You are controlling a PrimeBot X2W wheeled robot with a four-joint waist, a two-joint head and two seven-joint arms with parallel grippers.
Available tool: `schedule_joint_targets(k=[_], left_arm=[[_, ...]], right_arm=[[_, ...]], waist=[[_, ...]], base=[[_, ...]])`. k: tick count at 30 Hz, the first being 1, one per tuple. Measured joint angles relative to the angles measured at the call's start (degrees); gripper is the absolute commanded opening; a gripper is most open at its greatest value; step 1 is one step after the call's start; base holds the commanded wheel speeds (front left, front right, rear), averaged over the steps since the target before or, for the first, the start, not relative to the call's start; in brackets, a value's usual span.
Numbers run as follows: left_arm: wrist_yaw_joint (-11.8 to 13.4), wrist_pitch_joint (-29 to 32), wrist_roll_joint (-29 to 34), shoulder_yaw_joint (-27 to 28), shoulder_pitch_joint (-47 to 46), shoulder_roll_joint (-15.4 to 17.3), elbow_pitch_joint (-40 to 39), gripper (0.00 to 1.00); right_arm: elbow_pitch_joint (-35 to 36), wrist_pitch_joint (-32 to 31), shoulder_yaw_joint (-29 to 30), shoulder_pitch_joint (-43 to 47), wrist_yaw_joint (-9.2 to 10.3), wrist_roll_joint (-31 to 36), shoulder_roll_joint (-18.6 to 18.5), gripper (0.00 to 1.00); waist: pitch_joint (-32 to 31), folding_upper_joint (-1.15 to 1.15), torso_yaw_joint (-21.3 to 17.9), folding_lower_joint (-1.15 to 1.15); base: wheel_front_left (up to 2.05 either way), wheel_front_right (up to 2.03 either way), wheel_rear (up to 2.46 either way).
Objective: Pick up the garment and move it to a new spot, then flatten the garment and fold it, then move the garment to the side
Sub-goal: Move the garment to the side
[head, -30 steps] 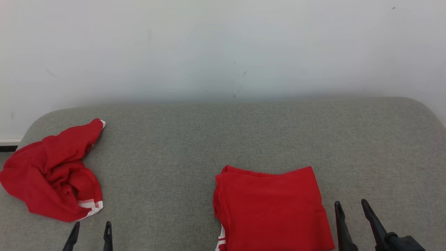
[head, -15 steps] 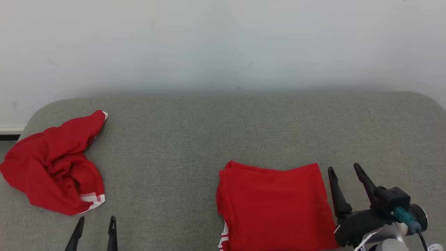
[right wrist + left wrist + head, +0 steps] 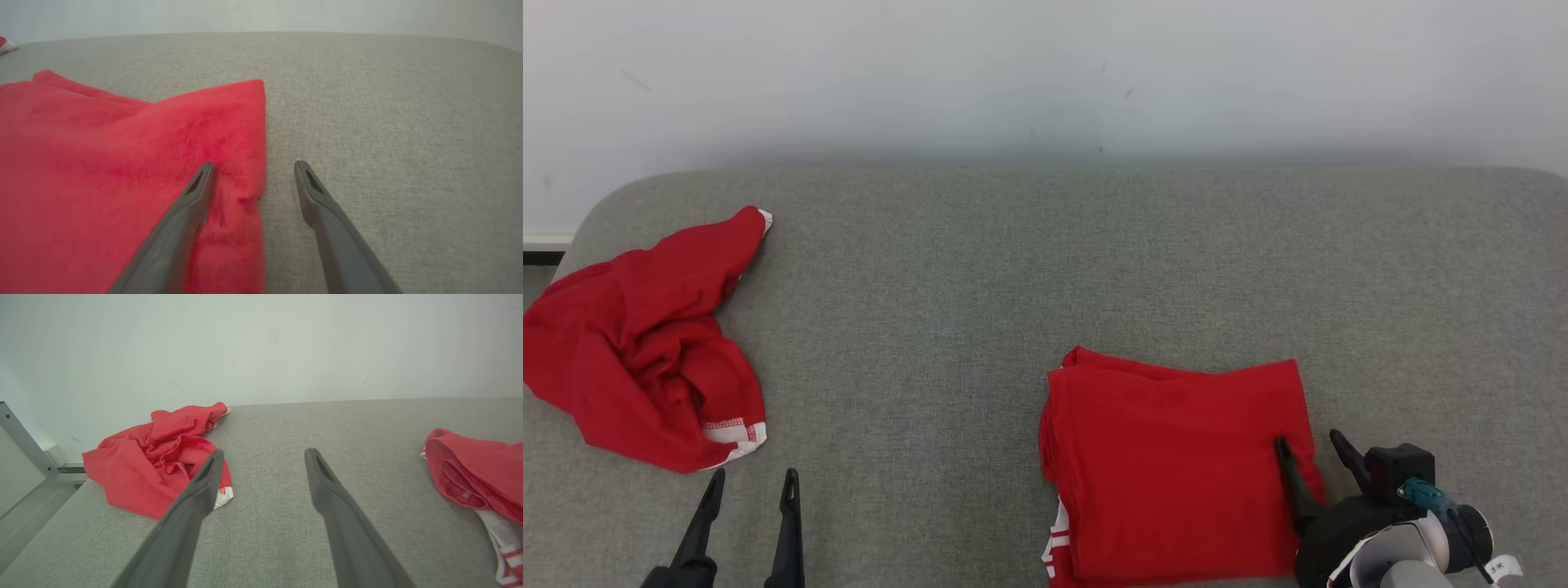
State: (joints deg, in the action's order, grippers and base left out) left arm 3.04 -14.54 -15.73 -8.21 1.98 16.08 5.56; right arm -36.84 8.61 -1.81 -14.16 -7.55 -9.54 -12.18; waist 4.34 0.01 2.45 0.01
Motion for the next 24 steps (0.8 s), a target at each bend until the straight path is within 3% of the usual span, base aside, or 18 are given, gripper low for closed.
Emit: schedule_joint_targets(k=[8, 9, 10, 11, 18, 24], left_arm=[[-0.1, -0.25, 0.0, -0.12, -0.86, -0.44, 1.11, 1.0], [-0.09, -0.26, 0.0, -0.08, -0.86, -0.51, 1.15, 1.0], [-0.09, -0.26, 0.0, -0.04, -0.86, -0.57, 1.2, 1.0], [-0.08, -0.27, 0.0, -0.01, -0.86, -0.66, 1.23, 1.0], [-0.57, -0.34, -0.12, -0.01, -1.33, -1.42, 1.33, 1.0], [-1.47, -0.48, -0.31, -0.05, -3.42, -2.11, 0.83, 1.0]], right_arm=[[-6.7, 1.32, -3.18, -1.48, 0.0, -1.78, 0.59, 1.0], [-7.15, 1.25, -3.59, -1.52, 0.0, -2.4, 0.67, 0.93], [-7.47, 1.23, -4.0, -1.65, 0.0, -2.97, 0.68, 0.34], [-7.65, 1.26, -4.42, -1.76, 0.0, -3.46, 0.63, 0.0], [-7.81, 1.63, -6.9, -5.33, 0.0, -4.53, -0.45, 0.0], [-7.97, 0.97, -7.89, -15.82, 0.0, -6.54, -1.03, 0.0]], waist=[[0.28, 0.0, 0.47, -0.01], [0.22, 0.0, 0.44, -0.01], [0.18, 0.0, 0.39, -0.01], [0.18, 0.0, 0.34, -0.01], [1.51, 0.0, 0.08, -0.01], [4.62, 0.0, -0.25, -0.01]], base=[[0.0, 0.0, 0.0], [0.0, 0.0, 0.0], [0.0, 0.0, 0.0], [0.0, 0.0, 0.0], [0.0, 0.0, 0.0], [0.0, 0.0, 0.0]])
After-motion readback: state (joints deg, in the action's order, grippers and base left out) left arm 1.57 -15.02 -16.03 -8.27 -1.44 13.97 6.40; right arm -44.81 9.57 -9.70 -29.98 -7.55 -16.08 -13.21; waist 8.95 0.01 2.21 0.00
